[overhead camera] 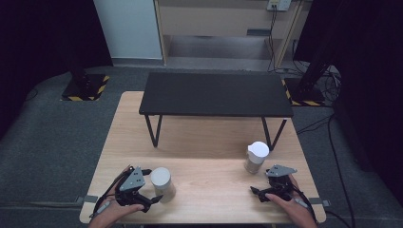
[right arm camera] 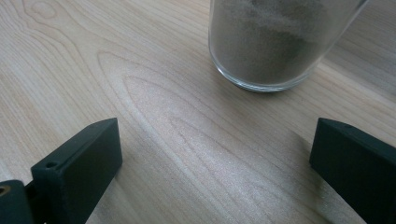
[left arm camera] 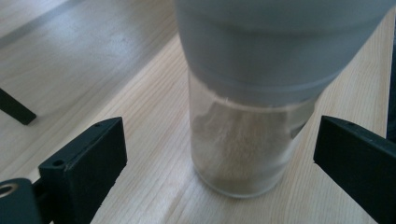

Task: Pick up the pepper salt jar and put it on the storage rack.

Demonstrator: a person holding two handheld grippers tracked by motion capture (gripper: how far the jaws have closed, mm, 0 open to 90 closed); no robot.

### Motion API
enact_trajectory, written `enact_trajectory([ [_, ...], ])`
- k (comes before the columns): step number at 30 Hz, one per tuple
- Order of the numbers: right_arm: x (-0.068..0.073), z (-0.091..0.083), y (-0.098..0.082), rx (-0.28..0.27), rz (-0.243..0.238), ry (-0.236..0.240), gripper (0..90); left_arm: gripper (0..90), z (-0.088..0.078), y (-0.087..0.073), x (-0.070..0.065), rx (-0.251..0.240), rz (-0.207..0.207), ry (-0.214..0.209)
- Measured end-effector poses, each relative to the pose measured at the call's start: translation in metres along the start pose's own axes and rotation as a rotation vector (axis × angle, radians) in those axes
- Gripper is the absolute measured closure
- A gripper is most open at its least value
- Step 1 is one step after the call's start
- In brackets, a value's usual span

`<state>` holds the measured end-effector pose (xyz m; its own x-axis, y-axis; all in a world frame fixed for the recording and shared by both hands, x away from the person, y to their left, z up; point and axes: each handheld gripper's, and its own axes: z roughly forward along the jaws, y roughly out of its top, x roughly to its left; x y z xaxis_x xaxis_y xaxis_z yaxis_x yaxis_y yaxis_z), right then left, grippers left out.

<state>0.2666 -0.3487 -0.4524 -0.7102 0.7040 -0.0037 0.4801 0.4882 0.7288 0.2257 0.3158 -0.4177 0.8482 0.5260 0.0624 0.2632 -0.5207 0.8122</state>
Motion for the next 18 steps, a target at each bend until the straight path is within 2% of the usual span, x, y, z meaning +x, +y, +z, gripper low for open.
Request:
enact_trajectory([
  [6,-0.0001,0.0,0.0,0.0,0.0,0.0,3.0,1.3,0.0022,0.0041,-0.0033,-0.039,-0.009,0.006],
  [12,0.0,0.0,0.0,0.0,0.0,0.0,3.0,1.0,0.0057,0.0058,-0.0045,-0.045,-0.019,0.013],
  [18,0.0,0.0,0.0,0.0,0.0,0.0,3.0,1.7,0.0097,0.0053,-0.0047,-0.066,-0.025,-0.001],
])
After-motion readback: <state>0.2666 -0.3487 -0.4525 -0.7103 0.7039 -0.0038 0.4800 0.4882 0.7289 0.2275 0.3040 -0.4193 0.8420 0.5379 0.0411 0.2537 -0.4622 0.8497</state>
